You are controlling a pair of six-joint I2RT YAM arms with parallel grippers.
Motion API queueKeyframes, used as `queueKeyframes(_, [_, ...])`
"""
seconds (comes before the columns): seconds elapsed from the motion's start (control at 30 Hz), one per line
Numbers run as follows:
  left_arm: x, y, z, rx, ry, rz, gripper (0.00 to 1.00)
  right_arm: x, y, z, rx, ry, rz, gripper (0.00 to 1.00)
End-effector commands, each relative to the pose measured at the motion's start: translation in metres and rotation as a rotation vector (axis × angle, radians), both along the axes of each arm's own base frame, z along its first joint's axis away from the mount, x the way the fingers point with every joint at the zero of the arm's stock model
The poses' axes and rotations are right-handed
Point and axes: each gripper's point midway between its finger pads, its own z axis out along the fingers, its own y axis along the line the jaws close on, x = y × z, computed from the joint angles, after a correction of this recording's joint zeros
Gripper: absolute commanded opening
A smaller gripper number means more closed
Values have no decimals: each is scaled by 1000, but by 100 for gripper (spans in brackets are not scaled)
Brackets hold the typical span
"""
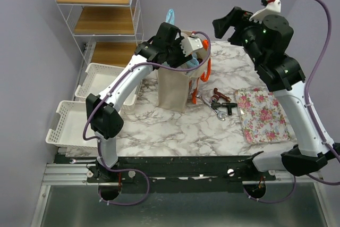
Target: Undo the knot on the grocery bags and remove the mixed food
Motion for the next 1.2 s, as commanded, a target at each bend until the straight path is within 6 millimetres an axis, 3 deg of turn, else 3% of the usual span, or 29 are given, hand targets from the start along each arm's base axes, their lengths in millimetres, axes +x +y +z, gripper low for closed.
queueKeyframes(0.0, [13, 11, 11, 38, -58, 78, 39, 5, 16, 9, 204, 82, 6, 100])
queueKeyframes(0.1, [13, 12, 23, -13, -56, 119, 24, 6, 27, 23, 298, 88, 38, 100])
queueKeyframes(0.23, [-1, 18, 58, -205, -25, 161, 1, 13, 29, 35, 397, 113, 13, 100])
queueKeyframes(0.4, [-13, 61, 95, -498, 41, 314, 0, 21, 36, 44, 518, 166, 28, 100])
queueKeyframes(0.57, [-3, 130, 93, -676, 108, 562, 0, 28, 42, 31, 613, 280, 68, 100])
queueKeyframes(0.6, [0, 143, 86, -684, 130, 615, 4, 29, 44, 27, 620, 298, 79, 100])
queueKeyframes(0.7, [3, 173, 63, -638, 186, 731, 57, 30, 48, 27, 627, 304, 97, 100])
queueKeyframes(0.77, [-2, 183, 59, -612, 182, 743, 85, 28, 52, 31, 629, 301, 131, 100])
queueKeyframes(0.8, [-5, 184, 62, -607, 158, 725, 94, 31, 54, 32, 631, 298, 136, 100])
queueKeyframes(0.83, [-9, 183, 70, -613, 126, 687, 99, 33, 54, 35, 633, 291, 139, 100])
queueKeyframes(0.93, [-16, 158, 100, -610, 59, 512, 99, 40, 54, 44, 654, 273, 138, 100])
queueKeyframes(1.03, [-13, 129, 123, -529, 8, 407, 99, 45, 55, 38, 671, 300, 137, 100])
queueKeyframes(1.17, [6, 95, 116, -505, 95, 346, 99, 56, 54, 42, 686, 290, 133, 100])
